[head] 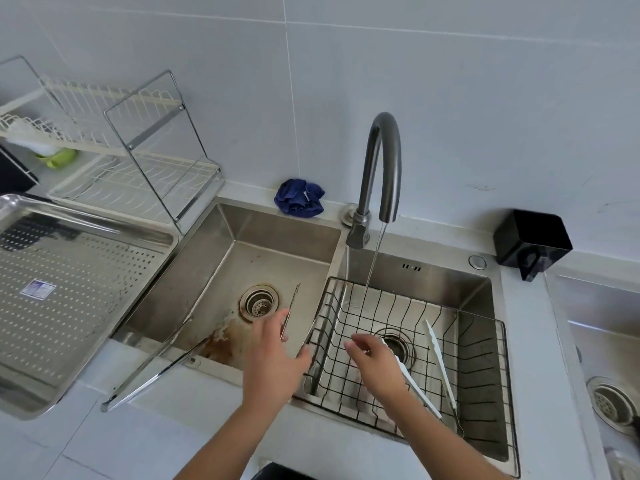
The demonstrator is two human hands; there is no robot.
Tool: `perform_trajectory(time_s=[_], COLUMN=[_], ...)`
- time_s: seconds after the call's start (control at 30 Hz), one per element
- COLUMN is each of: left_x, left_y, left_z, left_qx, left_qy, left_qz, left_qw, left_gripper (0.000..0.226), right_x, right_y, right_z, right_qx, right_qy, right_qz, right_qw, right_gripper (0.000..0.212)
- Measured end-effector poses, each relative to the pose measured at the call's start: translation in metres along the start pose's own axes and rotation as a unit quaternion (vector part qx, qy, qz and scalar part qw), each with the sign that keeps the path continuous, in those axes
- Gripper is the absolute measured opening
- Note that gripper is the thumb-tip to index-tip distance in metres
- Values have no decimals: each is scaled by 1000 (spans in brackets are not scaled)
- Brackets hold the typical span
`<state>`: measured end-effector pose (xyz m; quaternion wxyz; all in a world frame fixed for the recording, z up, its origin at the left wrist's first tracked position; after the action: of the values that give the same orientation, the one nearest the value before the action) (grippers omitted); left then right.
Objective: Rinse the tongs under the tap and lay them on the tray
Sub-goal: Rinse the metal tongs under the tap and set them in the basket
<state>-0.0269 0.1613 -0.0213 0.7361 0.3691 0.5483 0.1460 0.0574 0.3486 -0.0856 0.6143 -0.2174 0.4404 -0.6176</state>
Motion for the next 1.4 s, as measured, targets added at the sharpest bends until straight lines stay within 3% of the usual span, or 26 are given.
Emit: perform_trajectory(time_s=[0.07,0.17,0.23,0.33,0.47,0.63,0.77,0.93,1.03,1.1,1.2,1.4], left_x=[6,15,20,24,25,30,37,41,42,43,43,43], left_y=[16,33,37,34,22,21,25,32,36,39,41,48], left_z=[-1,-1,-2,-5,-19,-37,-44,-43,-44,-46,-51,-48], left_qx=[55,85,97,93,23,26,14,27,39,43,38,27], left_qy=[-1,-11,-21,-47,-88,-144,-177,-162,-151,-148,-147,-179], left_qz=[-40,-74,-62,10,57,21,34,13,15,29,56,98], left_qw=[998,994,993,995,994,989,984,986,988,988,987,979], left_gripper=[73,77,78,68,36,3,24,13,25,15,22,10], right_x=[4,11,12,8,0,-7,-16,-37,-44,-46,-45,-49], right_y=[-26,-58,-67,-65,-64,-63,-70,-77,-83,-84,-84,-83], right_z=[1,2,0,-8,-14,-25,-33,-44,-50,-55,-57,-58], right_qx=[-19,-69,-76,-70,-65,-57,-70,-69,-70,-63,-58,-68], right_qy=[-69,-92,-45,3,-21,-51,-39,74,90,97,83,100], right_qz=[-159,-239,-238,-217,-263,-286,-282,-244,-201,-186,-203,-214], right_qw=[985,964,967,974,962,955,956,964,973,976,974,969], right_gripper=[33,21,12,17,14,17,25,36,32,27,15,20])
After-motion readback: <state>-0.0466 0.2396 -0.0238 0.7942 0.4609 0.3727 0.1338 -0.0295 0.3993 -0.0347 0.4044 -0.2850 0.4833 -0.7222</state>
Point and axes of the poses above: each hand's wrist, its own z-axis away from the middle knuckle, its own x-axis out of the palm, y = z × x, the point moved 4 cm from there along -z, towards the middle knuckle, and after that the axes turned 12 degrees about -y, right-handed, at the moved point
